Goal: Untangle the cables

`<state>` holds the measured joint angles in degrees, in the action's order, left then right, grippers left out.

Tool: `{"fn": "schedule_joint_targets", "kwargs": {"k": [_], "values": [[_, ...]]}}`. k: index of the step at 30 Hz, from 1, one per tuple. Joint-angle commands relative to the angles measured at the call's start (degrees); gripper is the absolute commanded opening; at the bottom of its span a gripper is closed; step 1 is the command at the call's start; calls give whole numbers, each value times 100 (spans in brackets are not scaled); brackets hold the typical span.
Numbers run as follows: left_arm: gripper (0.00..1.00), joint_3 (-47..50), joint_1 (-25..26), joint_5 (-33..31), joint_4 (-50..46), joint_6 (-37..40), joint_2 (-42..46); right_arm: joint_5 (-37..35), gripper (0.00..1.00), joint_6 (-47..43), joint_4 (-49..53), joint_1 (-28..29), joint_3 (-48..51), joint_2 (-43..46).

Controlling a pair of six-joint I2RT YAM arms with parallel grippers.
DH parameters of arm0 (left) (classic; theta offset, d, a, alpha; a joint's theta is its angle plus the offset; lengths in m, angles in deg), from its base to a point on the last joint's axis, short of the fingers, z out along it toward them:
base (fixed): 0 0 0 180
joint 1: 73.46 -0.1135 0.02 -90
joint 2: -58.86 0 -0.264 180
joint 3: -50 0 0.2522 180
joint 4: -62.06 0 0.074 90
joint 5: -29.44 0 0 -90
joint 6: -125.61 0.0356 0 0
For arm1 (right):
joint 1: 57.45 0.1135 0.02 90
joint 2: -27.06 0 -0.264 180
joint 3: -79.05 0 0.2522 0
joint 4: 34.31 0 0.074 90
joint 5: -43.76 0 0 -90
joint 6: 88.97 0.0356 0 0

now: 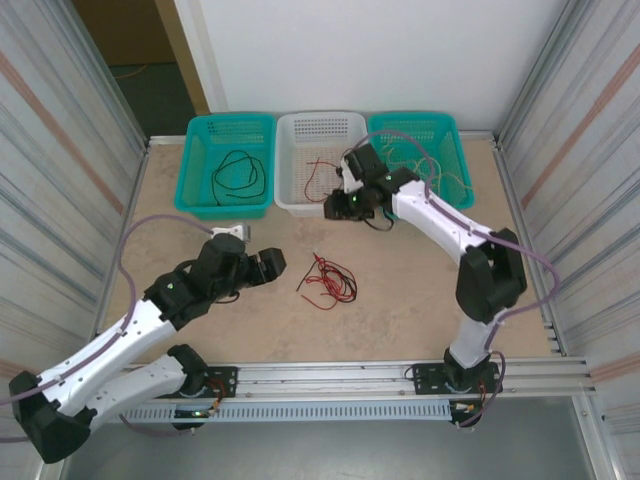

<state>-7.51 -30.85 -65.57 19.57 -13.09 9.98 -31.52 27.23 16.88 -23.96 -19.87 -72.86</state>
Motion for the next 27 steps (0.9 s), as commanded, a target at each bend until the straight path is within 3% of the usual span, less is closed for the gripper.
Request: {"fn": "schedule_joint_targets", "kwargs": {"k": [1, 6, 13, 21, 27], "values": [[74, -134, -121, 326, 88, -154, -105, -318, 39, -106, 185, 424, 705, 583], [74, -161, -183, 424, 305, -205, -214, -286, 42, 88, 3, 971, 1440, 640], [73, -309, -198, 377, 63, -165, -134, -559, 42, -133, 178, 1123, 769, -206], [74, 44, -274, 219, -168, -337, 474, -751, 25, -272, 294, 1169, 216, -967], [73, 70, -332, 274, -189, -345, 525, -900, 25, -234, 516, 1247, 366, -512]]}}
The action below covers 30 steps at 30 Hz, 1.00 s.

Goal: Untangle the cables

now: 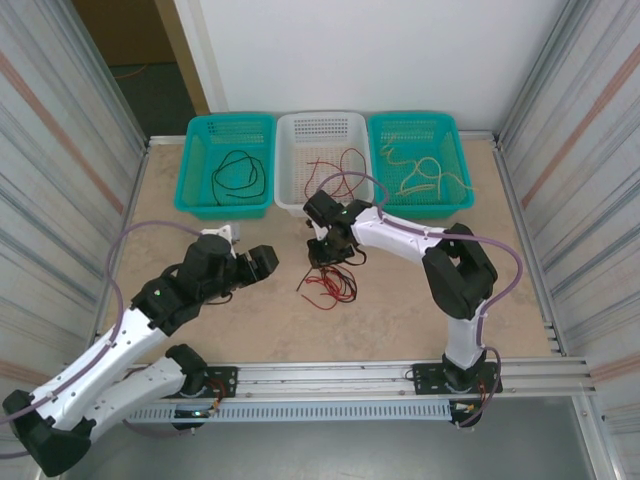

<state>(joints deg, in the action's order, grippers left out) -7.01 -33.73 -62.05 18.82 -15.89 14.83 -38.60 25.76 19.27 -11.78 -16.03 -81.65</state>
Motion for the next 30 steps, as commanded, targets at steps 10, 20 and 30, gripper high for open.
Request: {"fn": "schedule_joint_targets", "kwargs": {"k": [10, 20, 30], "values": [[73, -261, -803, 439, -298, 245, -17, -76, 38, 38, 313, -534, 1081, 1212], [73, -358, -844, 442, -542, 260, 52, 277, 30, 130, -130, -516, 1351, 749], [71, -355, -849, 622, -329, 193, -136, 440, 28, 141, -272, -469, 1338, 543]]}}
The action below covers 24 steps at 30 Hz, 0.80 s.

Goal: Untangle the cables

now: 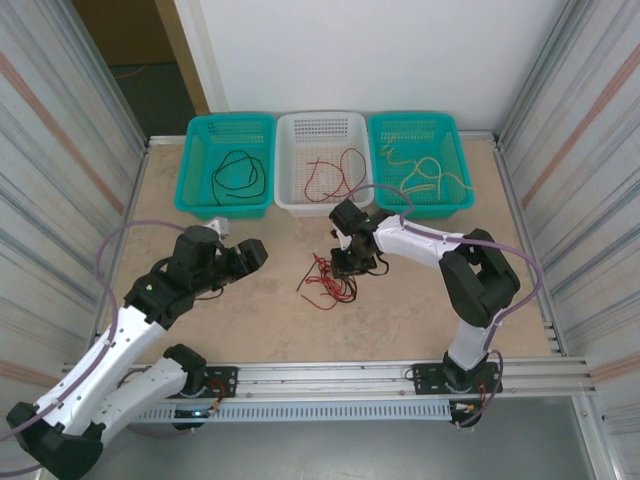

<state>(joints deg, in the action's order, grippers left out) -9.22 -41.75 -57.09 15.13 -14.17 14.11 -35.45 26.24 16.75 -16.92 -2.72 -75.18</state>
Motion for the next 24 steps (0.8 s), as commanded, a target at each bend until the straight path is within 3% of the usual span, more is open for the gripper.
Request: {"fn": "schedule_joint_targets", "kwargs": {"k": [1, 3, 6, 9, 17, 24], "values": [[71, -156, -41, 145, 47, 29, -92, 139, 29, 102, -37, 54, 7, -83], [71, -172, -41, 168, 38, 47, -113, 160, 28, 99, -60, 73, 16, -60], [71, -165, -41, 171, 22, 52, -101, -32, 9, 94, 32, 114, -9, -7], [71, -132, -42, 194, 44, 47, -80, -263, 1, 26, 145, 200, -47, 303], [64, -69, -12, 710, 699, 61, -259, -1056, 0, -215, 544, 842, -690, 1407], [65, -196, 313, 824, 1445, 173, -566, -1315, 0, -377, 565, 1071, -1119, 2094]]}}
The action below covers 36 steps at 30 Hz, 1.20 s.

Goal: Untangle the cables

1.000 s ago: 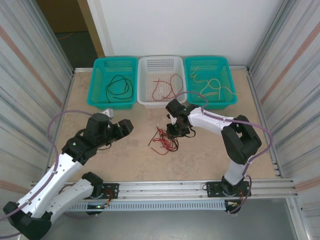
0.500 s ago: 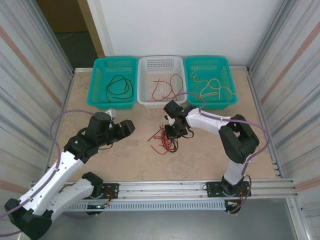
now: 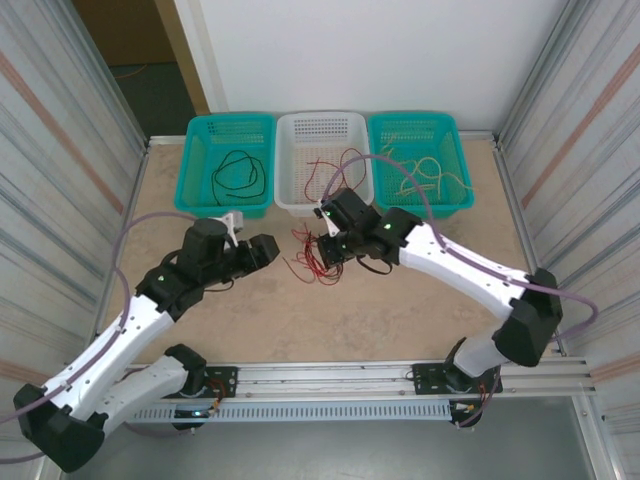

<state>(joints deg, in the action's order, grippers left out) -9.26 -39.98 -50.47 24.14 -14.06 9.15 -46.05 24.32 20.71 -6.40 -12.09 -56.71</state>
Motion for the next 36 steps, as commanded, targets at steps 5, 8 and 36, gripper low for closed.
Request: {"fn": "schedule_joint_targets", "kwargs": {"k": [5, 8, 36], "values": [[77, -409, 504, 129, 953, 282, -513, 29, 0, -161, 35, 23, -372, 450], [77, -439, 621, 145, 1153, 233, -813, 218, 0, -74, -137, 19, -383, 540], [39, 1009, 628, -449, 917, -364, -1137, 2466, 0, 862, -1129, -1333, -218, 1763]]}}
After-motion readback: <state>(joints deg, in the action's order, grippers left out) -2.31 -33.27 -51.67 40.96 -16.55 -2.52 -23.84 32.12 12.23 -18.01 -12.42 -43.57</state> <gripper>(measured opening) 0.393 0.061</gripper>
